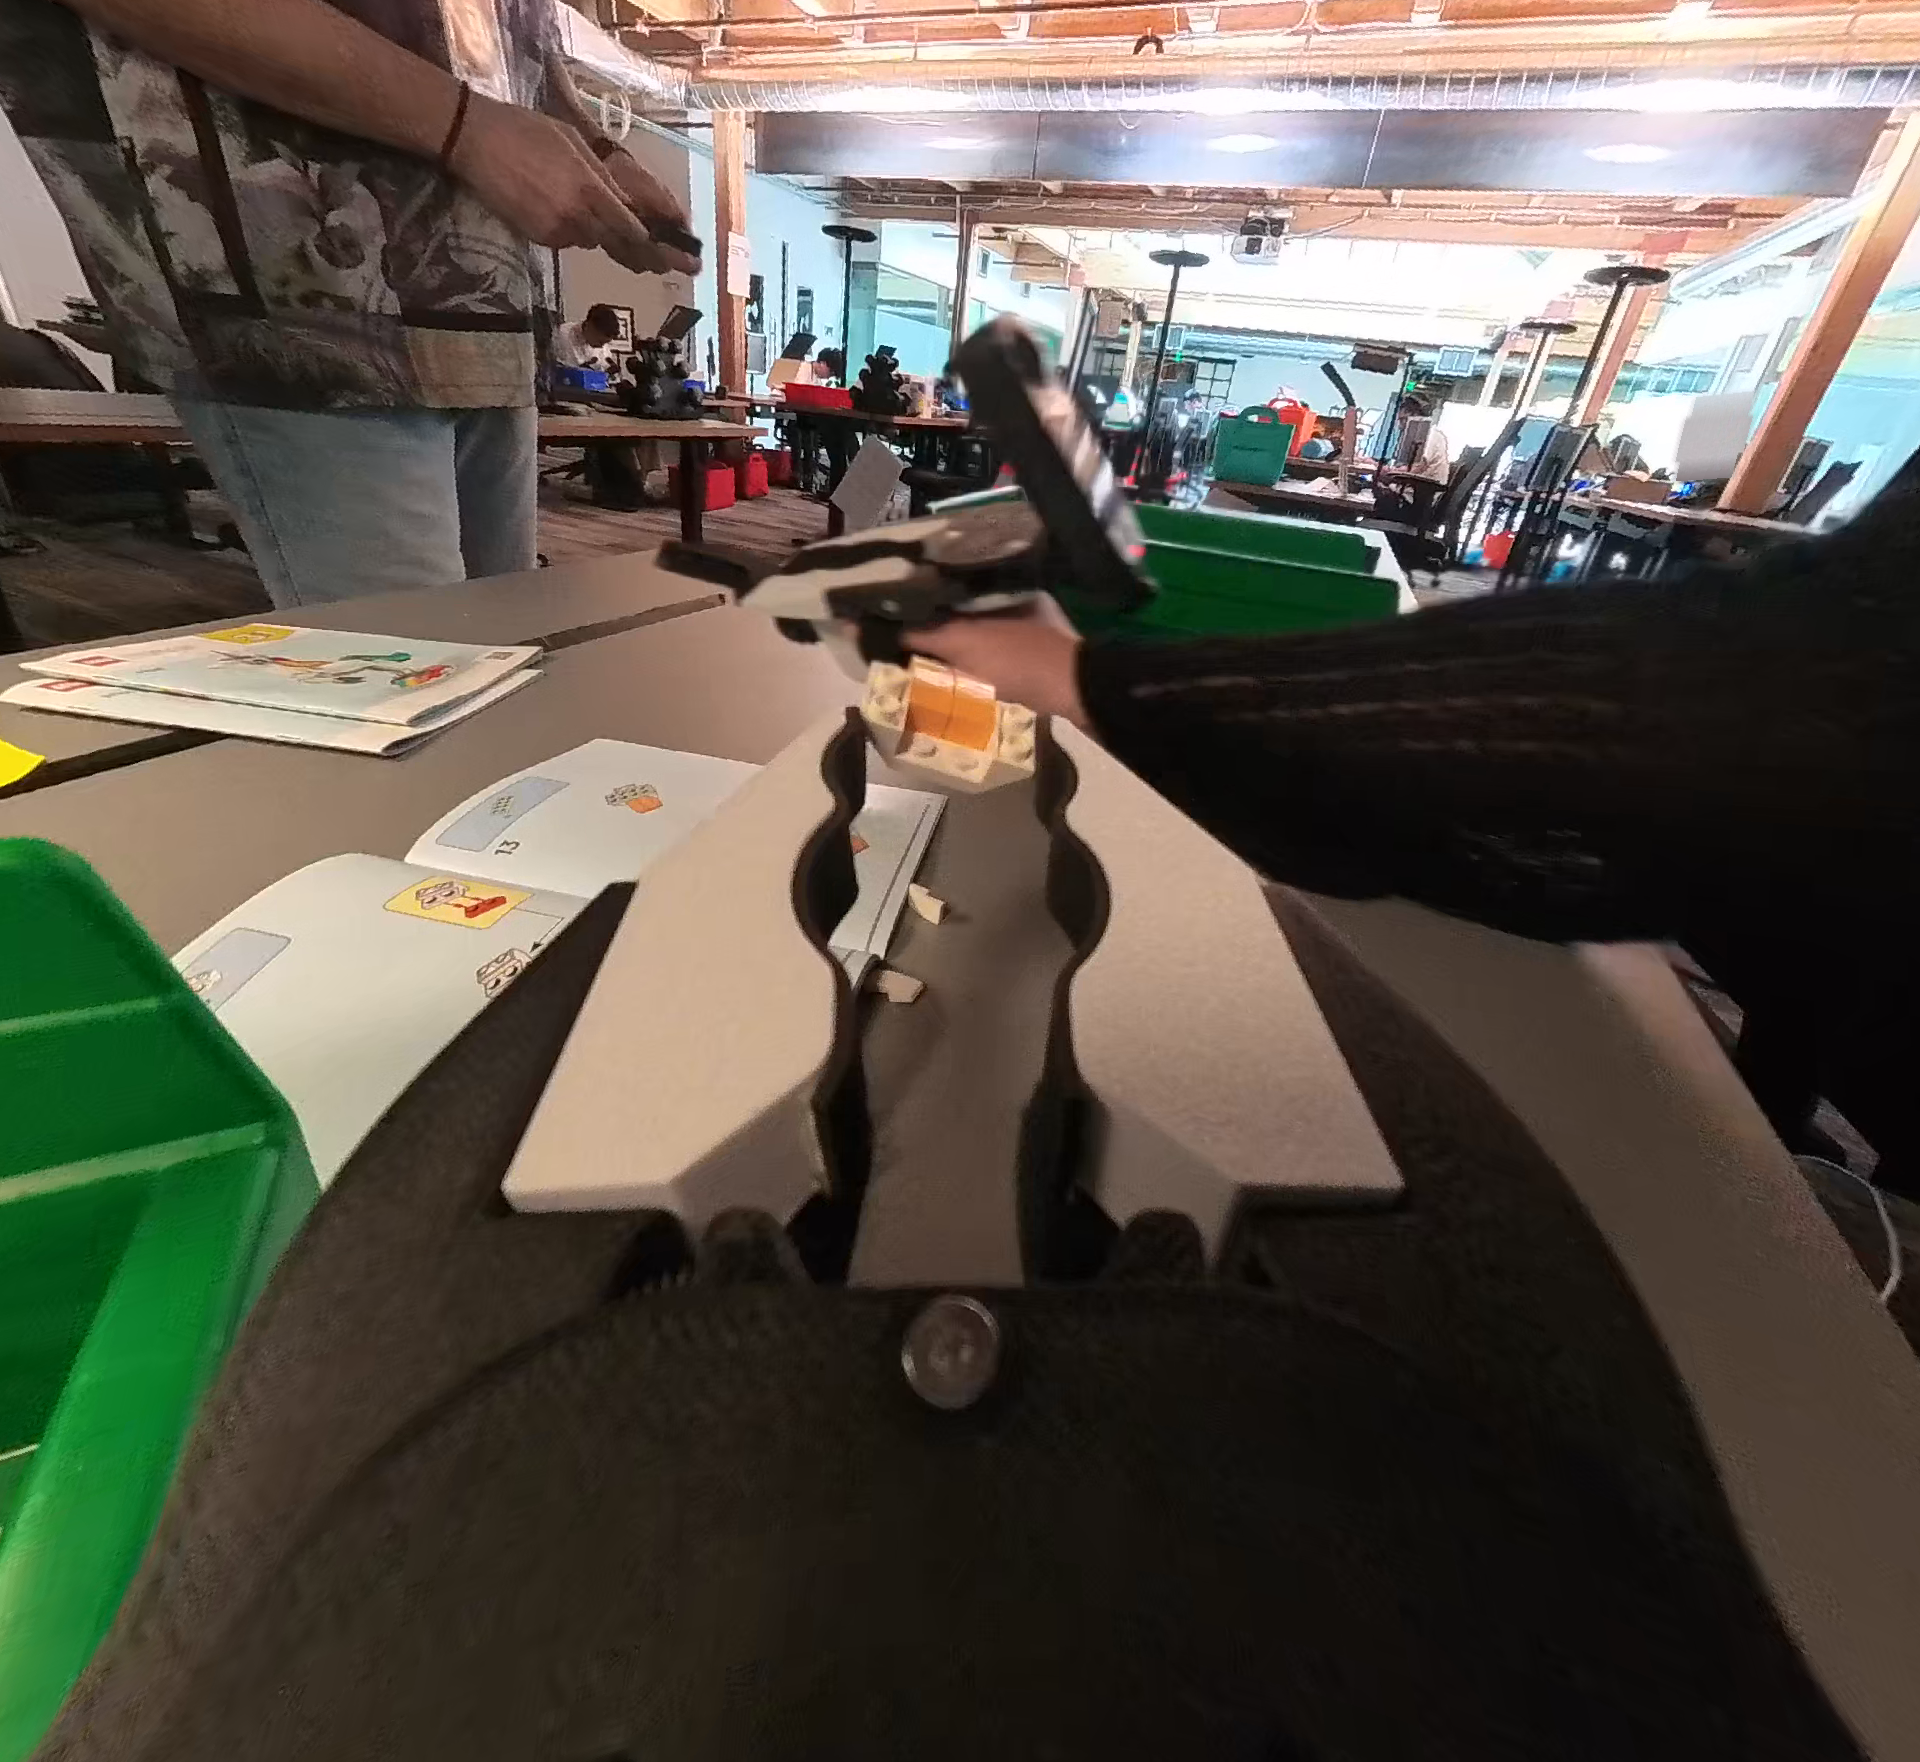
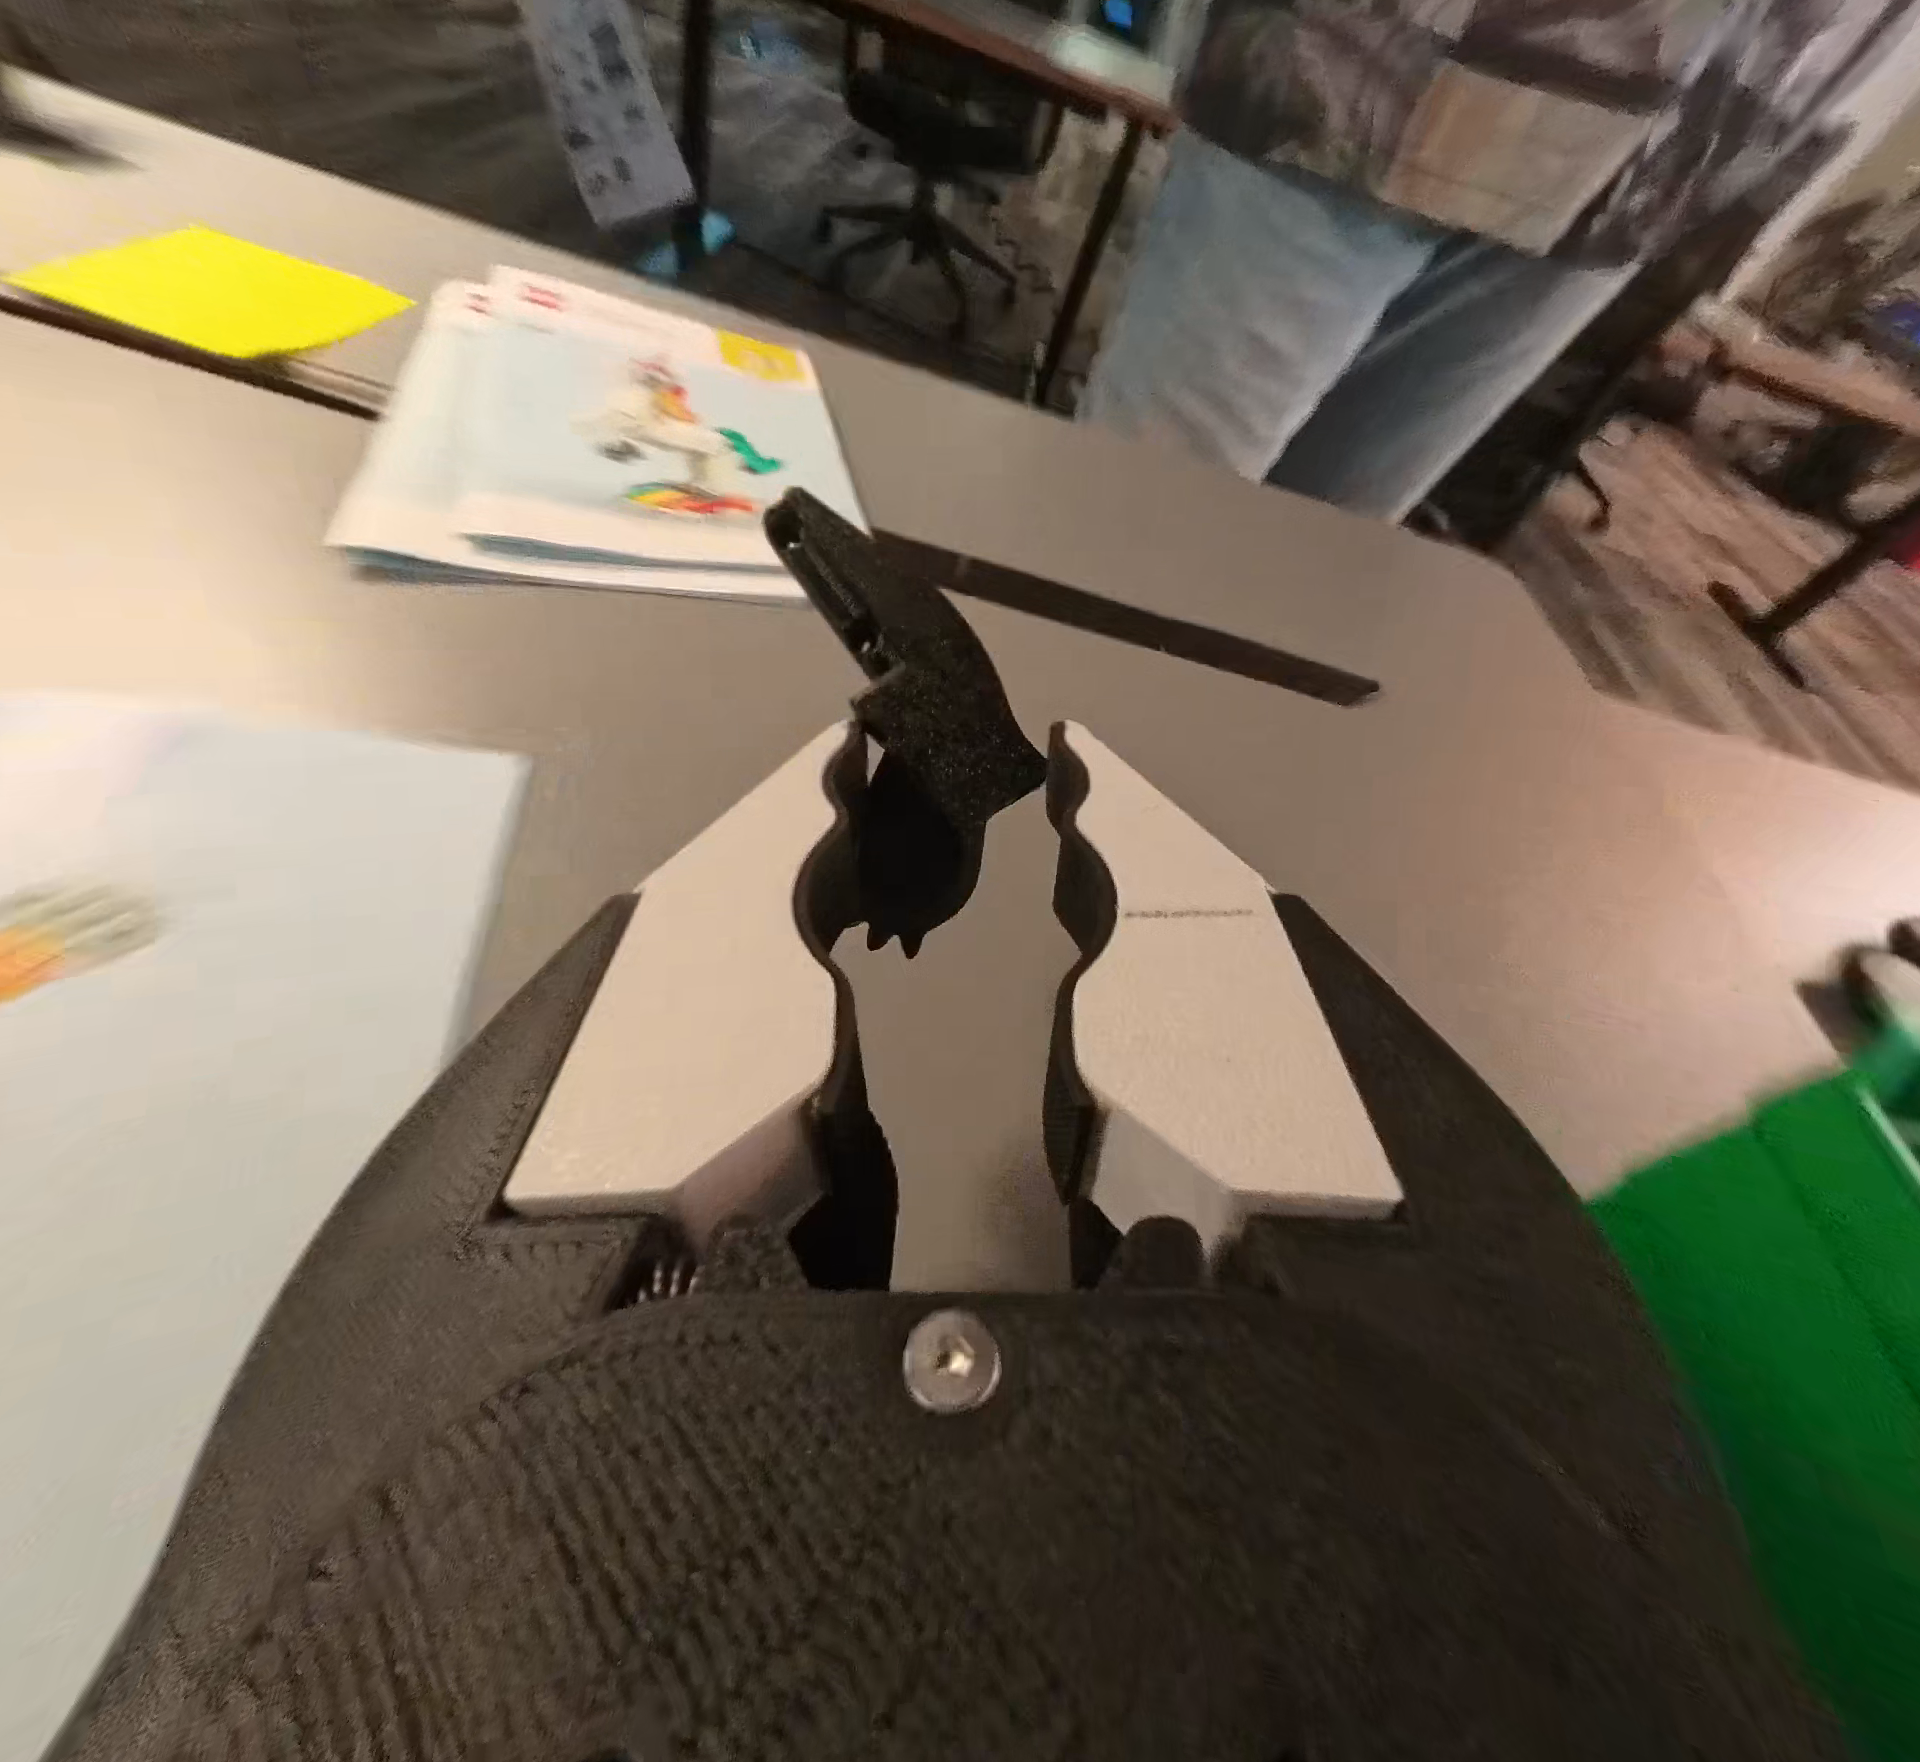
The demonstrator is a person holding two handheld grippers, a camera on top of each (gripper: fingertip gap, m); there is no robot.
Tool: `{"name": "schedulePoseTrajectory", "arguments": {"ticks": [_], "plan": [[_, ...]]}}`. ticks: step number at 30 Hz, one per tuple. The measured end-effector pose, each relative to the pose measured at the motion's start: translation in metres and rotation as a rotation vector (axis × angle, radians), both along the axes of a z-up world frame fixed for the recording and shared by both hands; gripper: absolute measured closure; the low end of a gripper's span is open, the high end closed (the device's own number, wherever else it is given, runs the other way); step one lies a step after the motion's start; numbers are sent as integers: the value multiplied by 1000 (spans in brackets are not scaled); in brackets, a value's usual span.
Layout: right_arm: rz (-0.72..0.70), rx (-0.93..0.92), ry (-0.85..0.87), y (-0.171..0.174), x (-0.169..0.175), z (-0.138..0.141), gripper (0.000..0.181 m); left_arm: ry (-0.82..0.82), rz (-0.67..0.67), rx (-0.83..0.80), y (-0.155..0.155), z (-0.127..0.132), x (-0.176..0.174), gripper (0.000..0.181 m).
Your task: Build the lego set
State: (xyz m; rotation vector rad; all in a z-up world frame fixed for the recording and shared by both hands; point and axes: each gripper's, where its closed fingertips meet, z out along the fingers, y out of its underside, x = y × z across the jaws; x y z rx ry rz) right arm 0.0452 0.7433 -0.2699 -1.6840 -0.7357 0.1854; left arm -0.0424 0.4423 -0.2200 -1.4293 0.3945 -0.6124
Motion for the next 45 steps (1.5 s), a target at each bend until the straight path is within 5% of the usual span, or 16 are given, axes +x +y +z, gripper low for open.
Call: {"name": "schedulePoseTrajectory", "arguments": {"ticks": [6,13,16,20,25,28,31,38,45], "plan": [[-194,-306,-125,87,4,-49,149,8,-2,3,1,0,0,150],[-180,-392,-146,94,2,-60,146,3,-4,-2,1,-1,-1,150],[-175,-372,-131,81,3,-54,122,1,-2,-1,0,0,-1,150],[-25,-276,-78,18,-10,-20,110,-2,4,1,-1,0,-2,150],[343,-229,-19,-141,-22,22,114,2,-8,5,-6,0,-1,150],[716,-315,-60,-260,-30,20,131,15,-62,-11,-14,-3,5,150],[913,-387,-117,-339,-31,-3,142,-18,-153,-38,-25,-3,5,150],[982,-407,-186,-389,-56,-45,144,0,-251,-75,-42,-7,-4,150],[1010,-441,-240,-390,-67,-56,153,18,-311,-82,-48,-9,1,150]]}}
